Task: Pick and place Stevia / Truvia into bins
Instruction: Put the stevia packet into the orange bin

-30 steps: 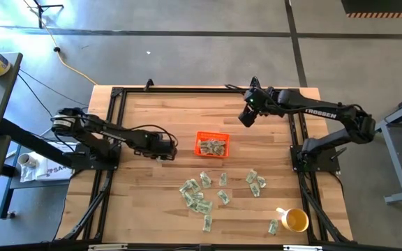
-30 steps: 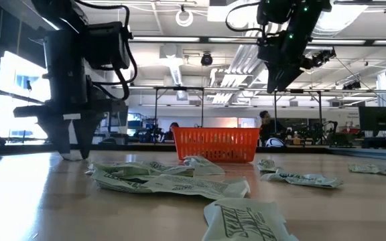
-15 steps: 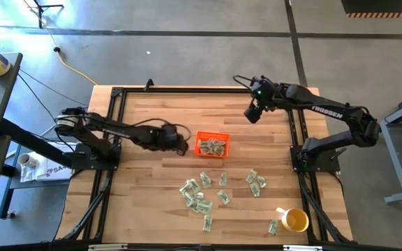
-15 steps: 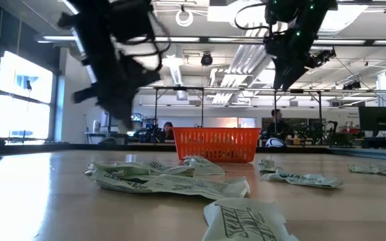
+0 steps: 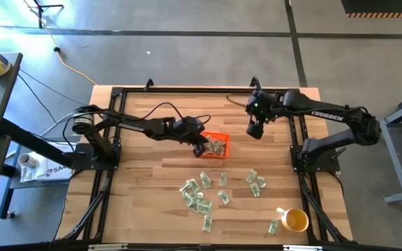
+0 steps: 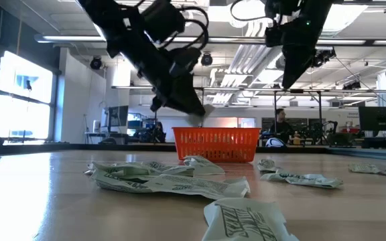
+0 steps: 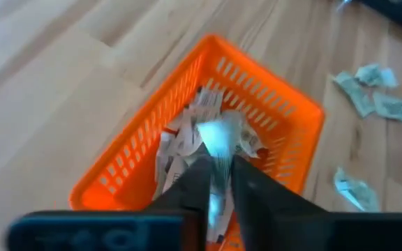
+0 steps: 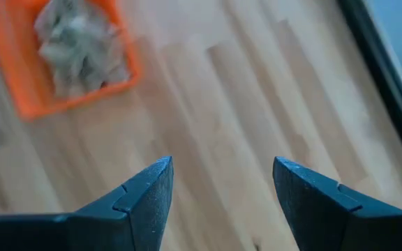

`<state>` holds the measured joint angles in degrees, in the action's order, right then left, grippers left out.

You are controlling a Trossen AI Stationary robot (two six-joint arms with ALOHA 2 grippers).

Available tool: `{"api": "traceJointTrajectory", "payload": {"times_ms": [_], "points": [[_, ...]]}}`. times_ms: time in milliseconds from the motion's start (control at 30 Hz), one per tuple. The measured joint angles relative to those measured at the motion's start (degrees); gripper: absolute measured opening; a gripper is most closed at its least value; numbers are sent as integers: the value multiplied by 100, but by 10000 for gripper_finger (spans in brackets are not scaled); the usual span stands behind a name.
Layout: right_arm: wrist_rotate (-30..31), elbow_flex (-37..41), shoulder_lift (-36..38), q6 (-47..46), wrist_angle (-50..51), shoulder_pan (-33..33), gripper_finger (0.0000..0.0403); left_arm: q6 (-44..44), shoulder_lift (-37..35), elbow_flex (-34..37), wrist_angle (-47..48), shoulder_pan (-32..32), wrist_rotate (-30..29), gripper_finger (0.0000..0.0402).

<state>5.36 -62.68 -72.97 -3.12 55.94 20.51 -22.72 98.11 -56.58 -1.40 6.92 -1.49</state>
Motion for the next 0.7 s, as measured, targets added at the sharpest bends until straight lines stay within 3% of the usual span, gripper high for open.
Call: {"api": "traceJointTrajectory", "payload": {"times_ms": [200, 367, 567, 700], "points": [[-489, 987, 26, -383, -98, -590, 238, -33, 130, -94, 378, -15, 70, 183], [-773, 1858, 135, -1521, -604, -1397, 238, -143, -376, -597, 2090, -15, 60, 235], [-811, 2409, 211, -2737, -1445, -2701, 238, 129, -1017, -604, 3551, -17, -192, 251], [-478, 2639, 82, -2231, -1988, -3632, 238, 296, -1335, -502, 4176, -17, -245, 243]]}}
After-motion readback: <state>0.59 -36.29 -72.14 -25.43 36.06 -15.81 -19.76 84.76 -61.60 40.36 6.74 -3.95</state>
